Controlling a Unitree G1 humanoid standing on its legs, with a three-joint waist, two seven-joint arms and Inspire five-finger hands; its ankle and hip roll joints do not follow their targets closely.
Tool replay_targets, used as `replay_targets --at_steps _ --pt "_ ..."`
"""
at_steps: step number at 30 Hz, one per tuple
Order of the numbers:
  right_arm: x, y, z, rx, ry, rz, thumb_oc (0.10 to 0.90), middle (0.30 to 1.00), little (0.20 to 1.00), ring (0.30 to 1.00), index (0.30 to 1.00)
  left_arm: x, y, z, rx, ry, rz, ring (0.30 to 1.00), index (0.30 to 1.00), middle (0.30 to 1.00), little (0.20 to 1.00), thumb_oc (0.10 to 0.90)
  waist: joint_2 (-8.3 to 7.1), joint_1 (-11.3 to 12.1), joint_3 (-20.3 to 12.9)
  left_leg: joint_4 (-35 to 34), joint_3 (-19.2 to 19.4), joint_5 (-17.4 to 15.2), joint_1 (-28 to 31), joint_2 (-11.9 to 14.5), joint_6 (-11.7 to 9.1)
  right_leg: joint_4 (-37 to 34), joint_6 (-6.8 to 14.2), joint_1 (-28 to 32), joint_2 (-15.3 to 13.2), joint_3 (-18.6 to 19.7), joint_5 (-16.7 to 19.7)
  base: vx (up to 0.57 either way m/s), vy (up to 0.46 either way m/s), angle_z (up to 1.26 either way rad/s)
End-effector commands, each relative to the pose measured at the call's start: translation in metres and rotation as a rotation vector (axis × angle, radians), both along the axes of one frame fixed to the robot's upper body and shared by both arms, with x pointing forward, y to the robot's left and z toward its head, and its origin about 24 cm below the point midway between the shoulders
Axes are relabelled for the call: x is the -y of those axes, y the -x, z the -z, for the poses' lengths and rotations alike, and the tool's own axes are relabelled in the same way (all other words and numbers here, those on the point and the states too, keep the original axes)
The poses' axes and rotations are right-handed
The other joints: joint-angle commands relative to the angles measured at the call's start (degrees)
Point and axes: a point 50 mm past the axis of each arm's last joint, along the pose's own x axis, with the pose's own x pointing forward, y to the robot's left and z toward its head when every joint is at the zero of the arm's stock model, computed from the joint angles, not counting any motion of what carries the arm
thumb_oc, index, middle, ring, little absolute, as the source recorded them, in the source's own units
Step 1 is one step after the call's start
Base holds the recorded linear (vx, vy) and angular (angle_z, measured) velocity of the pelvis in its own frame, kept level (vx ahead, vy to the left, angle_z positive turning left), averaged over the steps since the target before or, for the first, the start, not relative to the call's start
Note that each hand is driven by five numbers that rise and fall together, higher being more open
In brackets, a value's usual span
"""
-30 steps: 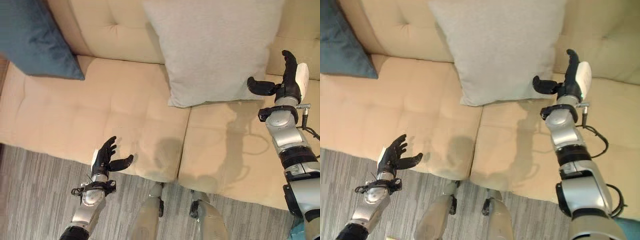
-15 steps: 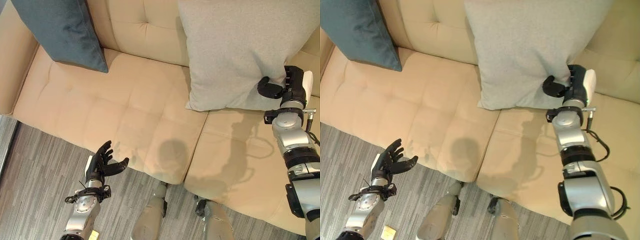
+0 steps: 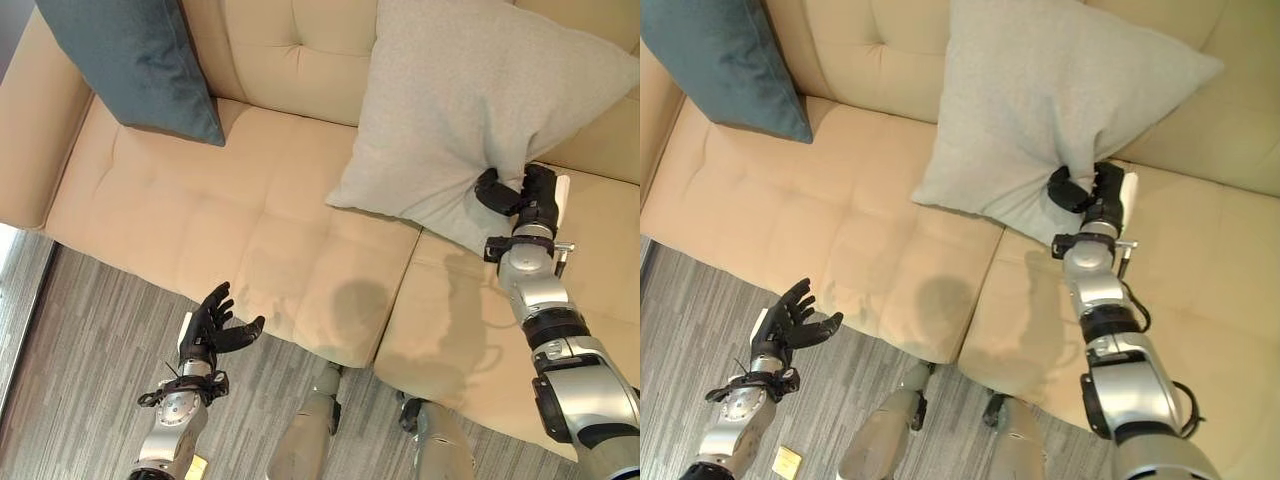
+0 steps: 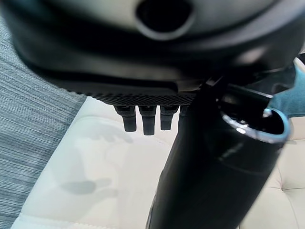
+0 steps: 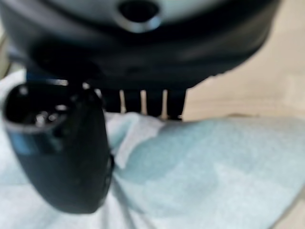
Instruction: Pick up all the scattered cushions and arrange them neatly on the sofa.
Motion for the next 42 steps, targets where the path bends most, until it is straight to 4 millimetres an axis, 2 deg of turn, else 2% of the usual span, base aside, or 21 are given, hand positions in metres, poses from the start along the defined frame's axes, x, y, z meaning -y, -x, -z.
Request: replay_targets --at_steps 1,6,10,11,12,13,14,16,17,19,20,21,23,29,35,38,42 --pt "-0.019 -0.003 -0.054 0.233 0.122 -0.107 0.8 0.9 0.9 0.9 0.9 -0.004 -0.011 -0.029 0.16 -0.021 -0.005 0.9 0.9 0.9 0.9 0.8 -3.27 1.3 -2.3 -0.8 3.2 -7.1 4.8 -2.4 -0.3 -7.4 2.1 7.5 1.6 1.9 -5.1 -0.02 0.038 0.01" --pt "-0.005 0.002 -0.06 0.232 0.174 -0.065 0.8 0.9 0.9 0.9 0.9 -0.002 -0.011 -0.03 0.165 -0.013 -0.001 0.9 0.9 0.9 0.9 0.8 -3.12 1.0 -2.1 -0.8 3.2 -7.1 5.2 -2.7 -0.2 -7.7 2.1 8.2 1.5 1.8 -5.0 0.0 0.007 0.0" --pt "0.012 0.016 -0.069 0.268 0.234 -0.028 0.8 0.9 0.9 0.9 0.9 -0.001 -0.007 -0.024 0.137 0.002 -0.002 0.9 0.9 0.9 0.9 0.8 -3.99 0.0 -2.4 -0.8 3.6 -7.4 6.1 -2.6 -0.1 -8.9 2.3 9.8 1.6 1.8 -4.4 0.0 0.01 0.0" --pt "0.02 0.025 -0.066 0.273 0.243 -0.019 0.8 0.9 0.9 0.9 0.9 -0.001 -0.004 -0.02 0.119 0.009 0.0 0.9 0.9 0.9 0.9 0.8 -4.75 -0.6 -2.6 -0.8 3.7 -7.6 6.7 -2.6 -0.1 -9.9 2.4 11.1 1.9 1.9 -4.1 -0.1 0.072 0.02" --pt "0.02 0.025 -0.067 0.274 0.242 -0.017 0.8 0.9 0.9 0.9 0.9 -0.001 -0.004 -0.02 0.12 0.008 0.002 0.9 0.9 0.9 0.9 0.8 -4.43 -0.5 -2.3 -0.8 3.9 -6.3 6.1 -2.5 0.2 -10.0 2.2 10.5 1.8 1.1 -2.5 -0.08 0.057 0.05" --pt "0.023 0.029 -0.063 0.266 0.247 -0.023 0.8 0.9 0.9 0.9 0.9 -0.001 -0.003 -0.019 0.113 0.01 0.002 0.9 0.9 0.9 0.9 0.8 -4.85 -1.0 -2.5 -0.8 4.0 -6.3 6.4 -2.5 0.2 -10.5 2.3 11.2 1.9 1.1 -2.3 -0.08 0.055 0.04" --pt "0.029 0.038 -0.05 0.232 0.26 -0.038 0.8 0.9 0.9 0.9 0.9 -0.001 0.0 -0.015 0.091 0.01 0.01 0.9 0.9 0.9 0.9 0.8 -5.75 -1.9 -2.7 -0.8 4.3 -6.7 7.4 -2.4 0.2 -11.6 2.4 12.7 2.2 1.1 -1.9 0.01 0.022 0.05" --pt "0.032 0.043 -0.042 0.211 0.264 -0.045 0.8 0.9 0.9 0.9 0.9 0.0 0.001 -0.013 0.081 0.009 0.014 0.9 0.9 0.9 0.9 0.8 -6.1 -2.4 -2.9 -0.8 4.5 -6.8 7.8 -2.3 0.3 -12.0 2.5 13.3 2.3 1.2 -1.8 0.01 0.008 0.02" --pt "0.035 0.055 -0.023 0.169 0.252 -0.068 0.8 0.9 0.9 0.9 0.9 0.0 0.006 -0.007 0.052 0.007 0.019 0.9 0.9 0.9 0.9 0.8 -7.01 -3.7 -3.3 -0.8 4.8 -7.2 9.0 -2.2 0.4 -13.2 2.8 15.0 2.5 1.6 -1.3 0.0 0.0 0.0" --pt "0.036 0.066 -0.002 0.117 0.236 -0.088 0.8 0.9 0.9 0.9 0.9 0.0 0.011 -0.001 0.022 0.012 0.017 0.9 0.9 0.9 0.9 0.8 -7.7 -4.7 -3.9 -0.8 5.2 -7.6 10.2 -2.2 0.6 -14.1 3.0 16.5 2.7 1.7 -1.0 0.02 0.012 -0.05" --pt "0.036 0.066 -0.002 0.116 0.235 -0.087 0.8 0.9 0.9 0.9 0.9 0.0 0.011 -0.001 0.021 0.012 0.018 0.9 0.9 0.9 0.9 0.8 -7.71 -4.7 -3.9 -0.8 5.2 -7.6 10.2 -2.2 0.6 -14.2 3.0 16.6 2.7 1.7 -1.0 0.02 0.018 -0.08" --pt "0.037 0.072 0.009 0.086 0.222 -0.104 0.8 0.9 0.9 0.9 0.9 -0.001 0.015 0.003 0.0 0.011 0.01 0.9 0.9 0.9 0.9 0.8 -8.13 -5.4 -4.2 -0.8 5.6 -7.8 11.0 -2.1 0.7 -14.6 3.2 17.4 2.8 2.0 -0.7 0.01 0.022 -0.17" --pt "0.039 0.094 0.046 -0.029 0.182 -0.14 0.8 0.9 0.9 0.9 0.9 -0.005 0.028 0.016 -0.073 -0.015 0.013 0.9 0.9 0.9 0.9 0.8 -9.0 -7.1 -5.6 -0.8 6.9 -8.6 13.3 -1.8 1.0 -15.9 3.6 19.9 3.2 2.9 -0.1 0.03 0.036 -0.19" --pt "0.037 0.133 0.125 -0.315 0.113 -0.155 0.8 0.9 0.9 0.9 0.9 -0.008 0.055 0.051 -0.261 -0.036 0.001 0.9 0.9 0.9 0.9 0.8 -9.8 -9.7 -9.0 -0.8 9.9 -10.2 18.0 -1.2 1.9 -18.6 4.3 24.4 3.9 5.5 1.1 0.02 0.019 -0.35" --pt "0.028 0.176 0.2 -0.657 0.06 -0.168 0.8 0.9 0.9 0.9 0.9 -0.012 0.093 0.097 -0.541 -0.105 -0.018 0.9 0.9 0.9 0.9 0.8 -10.25 -11.3 -11.5 -0.8 12.4 -11.3 22.1 -0.8 1.9 -20.5 4.6 28.3 4.8 8.0 1.2 -0.01 -0.024 -0.33" --pt "0.024 0.198 0.228 -0.796 0.027 -0.163 0.8 0.9 0.9 0.9 0.9 -0.014 0.113 0.115 -0.67 -0.133 -0.031 0.9 0.9 0.9 0.9 0.8 -10.33 -11.7 -12.4 -0.8 13.1 -11.6 23.5 -0.5 1.9 -21.1 4.4 29.7 5.1 8.8 1.1 -0.01 -0.055 -0.14" --pt "0.019 0.218 0.249 -0.907 -0.004 -0.154 0.8 0.9 0.9 0.9 0.9 -0.016 0.129 0.127 -0.776 -0.168 -0.037 0.9 0.9 0.9 0.9 0.8 -10.44 -12.1 -12.1 -0.8 13.6 -11.0 24.2 0.0 1.6 -22.0 4.1 30.7 5.7 9.5 1.0 -0.06 -0.075 -0.15"
